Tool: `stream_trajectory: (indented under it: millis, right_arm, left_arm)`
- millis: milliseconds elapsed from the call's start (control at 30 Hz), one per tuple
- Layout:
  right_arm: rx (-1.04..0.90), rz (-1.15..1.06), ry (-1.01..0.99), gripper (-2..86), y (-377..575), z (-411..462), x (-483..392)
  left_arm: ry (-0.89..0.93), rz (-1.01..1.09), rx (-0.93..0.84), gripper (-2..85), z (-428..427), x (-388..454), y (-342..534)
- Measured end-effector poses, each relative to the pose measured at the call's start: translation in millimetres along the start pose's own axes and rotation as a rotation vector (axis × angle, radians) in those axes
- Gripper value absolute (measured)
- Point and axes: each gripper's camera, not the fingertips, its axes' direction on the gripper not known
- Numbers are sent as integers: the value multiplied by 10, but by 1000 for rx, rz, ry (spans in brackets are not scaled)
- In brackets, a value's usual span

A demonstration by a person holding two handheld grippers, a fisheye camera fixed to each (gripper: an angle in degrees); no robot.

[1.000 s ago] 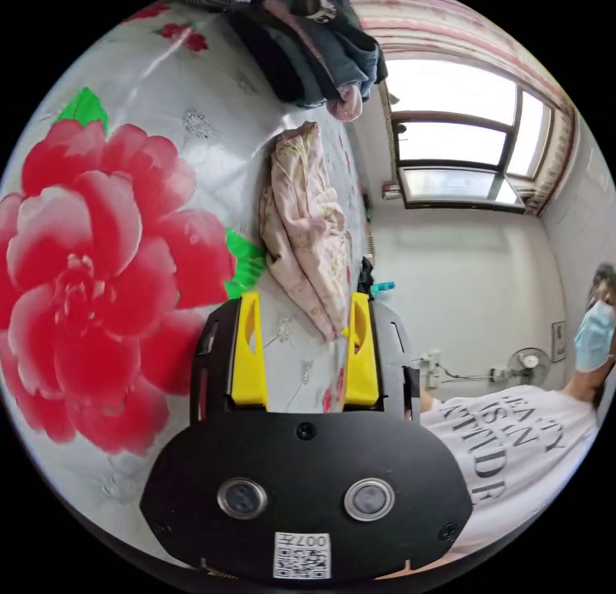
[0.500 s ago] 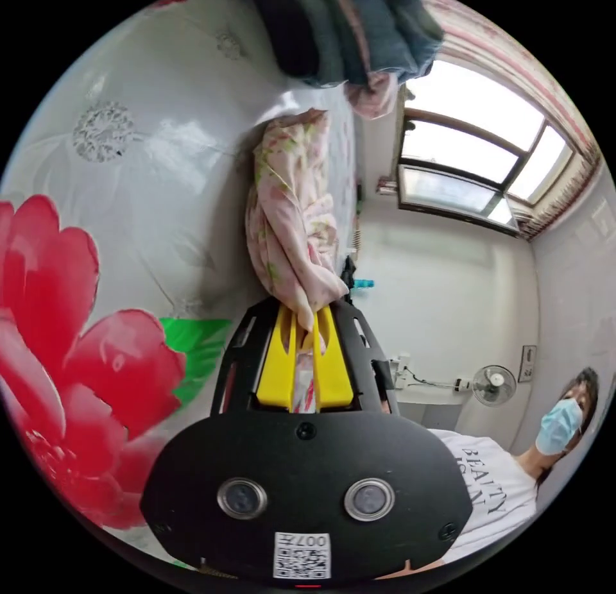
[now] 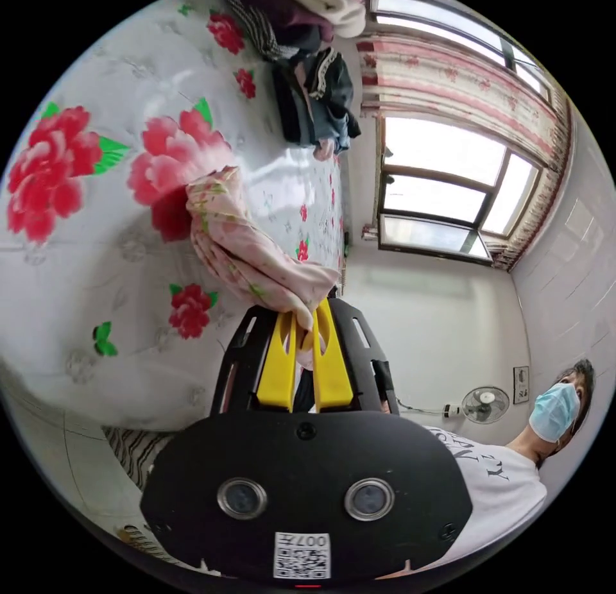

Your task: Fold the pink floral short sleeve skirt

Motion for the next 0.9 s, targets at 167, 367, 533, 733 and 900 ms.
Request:
stream_trajectory:
  millis: [167, 367, 533, 733, 900]
  right_arm:
    - [-161, -56, -18, -3, 17, 350, -385]
    - [-262, -58, 3, -3, -136, 903, -669]
    - [-267, -110, 33, -3, -394, 1712, -993]
    - [-212, -246, 18, -4, -1009, 3317, -1688]
    - [-195, -450, -3, -3, -1488, 4908, -2584]
  left_arm:
    - [-27, 22, 151, -5, -578, 254, 578]
    - [45, -63, 284, -6, -1187, 186, 1046]
    - [92, 2, 286, -6, -1884, 124, 705]
    - [124, 160, 236, -6, -2997, 319, -462]
    - [126, 318, 284, -5, -4159, 760, -1411]
